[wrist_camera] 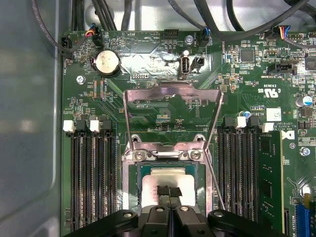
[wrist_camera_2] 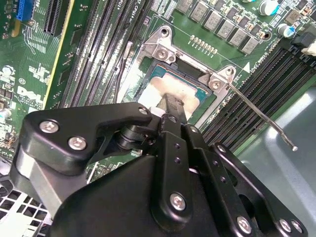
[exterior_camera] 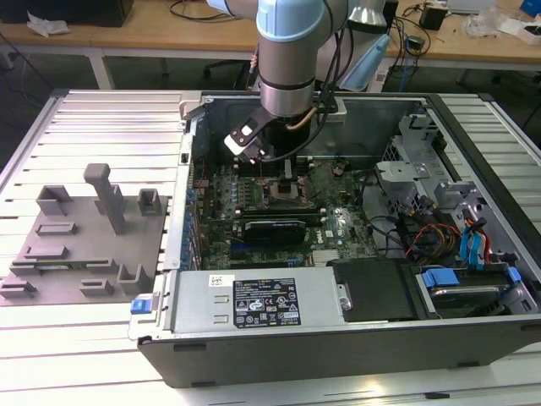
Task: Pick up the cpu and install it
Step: 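Place the cpu into insertion slot, then close the cpu cover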
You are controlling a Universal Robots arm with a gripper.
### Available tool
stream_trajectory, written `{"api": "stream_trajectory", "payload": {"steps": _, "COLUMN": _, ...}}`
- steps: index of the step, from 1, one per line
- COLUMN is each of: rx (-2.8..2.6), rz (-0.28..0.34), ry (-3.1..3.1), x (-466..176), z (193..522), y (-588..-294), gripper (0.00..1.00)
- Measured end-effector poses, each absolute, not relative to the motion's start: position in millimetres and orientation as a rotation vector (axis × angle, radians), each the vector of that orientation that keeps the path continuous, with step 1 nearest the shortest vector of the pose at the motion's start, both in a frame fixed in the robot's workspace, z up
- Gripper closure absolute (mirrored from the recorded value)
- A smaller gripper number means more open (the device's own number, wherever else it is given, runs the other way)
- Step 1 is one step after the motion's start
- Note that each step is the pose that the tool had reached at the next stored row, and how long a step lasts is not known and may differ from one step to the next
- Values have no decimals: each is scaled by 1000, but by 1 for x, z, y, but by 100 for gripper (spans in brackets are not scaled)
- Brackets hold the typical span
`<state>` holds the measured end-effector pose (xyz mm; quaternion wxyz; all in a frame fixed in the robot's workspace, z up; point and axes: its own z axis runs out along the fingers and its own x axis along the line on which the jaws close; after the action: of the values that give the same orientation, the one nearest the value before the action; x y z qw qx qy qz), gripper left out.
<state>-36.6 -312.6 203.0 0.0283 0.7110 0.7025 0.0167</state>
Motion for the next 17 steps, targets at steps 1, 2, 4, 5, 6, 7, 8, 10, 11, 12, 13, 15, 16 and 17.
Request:
{"api": "stream_trajectory", "payload": {"steps": 1, "rx": 2194, "rz": 53, "ry": 2168, "x": -37, "z": 204, "y": -313, "gripper": 89}}
{"api": "stream_trajectory", "payload": {"steps": 2, "rx": 2194, "rz": 53, "ry": 2168, "x": -37, "z": 206, "y": -312, "gripper": 89}}
{"api": "stream_trajectory", "payload": {"steps": 4, "rx": 2194, "rz": 52, "ry": 2168, "x": -37, "z": 210, "y": -313, "gripper": 89}}
{"api": "stream_trajectory", "payload": {"steps": 5, "rx": 2194, "rz": 52, "ry": 2168, "x": -37, "z": 211, "y": -313, "gripper": 89}}
{"api": "stream_trajectory", "payload": {"steps": 6, "rx": 2194, "rz": 51, "ry": 2168, "x": -37, "z": 216, "y": -313, "gripper": 89}}
{"api": "stream_trajectory", "payload": {"steps": 7, "rx": 2194, "rz": 51, "ry": 2168, "x": -37, "z": 227, "y": -313, "gripper": 89}}
{"api": "stream_trajectory", "payload": {"steps": 8, "rx": 2193, "rz": 50, "ry": 2167, "x": -37, "z": 238, "y": -313, "gripper": 89}}
{"api": "stream_trajectory", "payload": {"steps": 10, "rx": 2193, "rz": 50, "ry": 2167, "x": -37, "z": 252, "y": -313, "gripper": 89}}
{"api": "stream_trajectory", "payload": {"steps": 11, "rx": 2193, "rz": 50, "ry": 2167, "x": -37, "z": 253, "y": -313, "gripper": 89}}
{"api": "stream_trajectory", "payload": {"steps": 12, "rx": 2193, "rz": 50, "ry": 2167, "x": -37, "z": 253, "y": -312, "gripper": 89}}
{"api": "stream_trajectory", "payload": {"steps": 13, "rx": 2193, "rz": 50, "ry": 2167, "x": -37, "z": 253, "y": -313, "gripper": 89}}
{"api": "stream_trajectory", "payload": {"steps": 15, "rx": 2193, "rz": 50, "ry": 2167, "x": -37, "z": 253, "y": -313, "gripper": 89}}
{"api": "stream_trajectory", "payload": {"steps": 16, "rx": 2193, "rz": 50, "ry": 2167, "x": -37, "z": 253, "y": -313, "gripper": 89}}
{"api": "stream_trajectory", "payload": {"steps": 17, "rx": 2193, "rz": 50, "ry": 2167, "x": -37, "z": 253, "y": -313, "gripper": 89}}
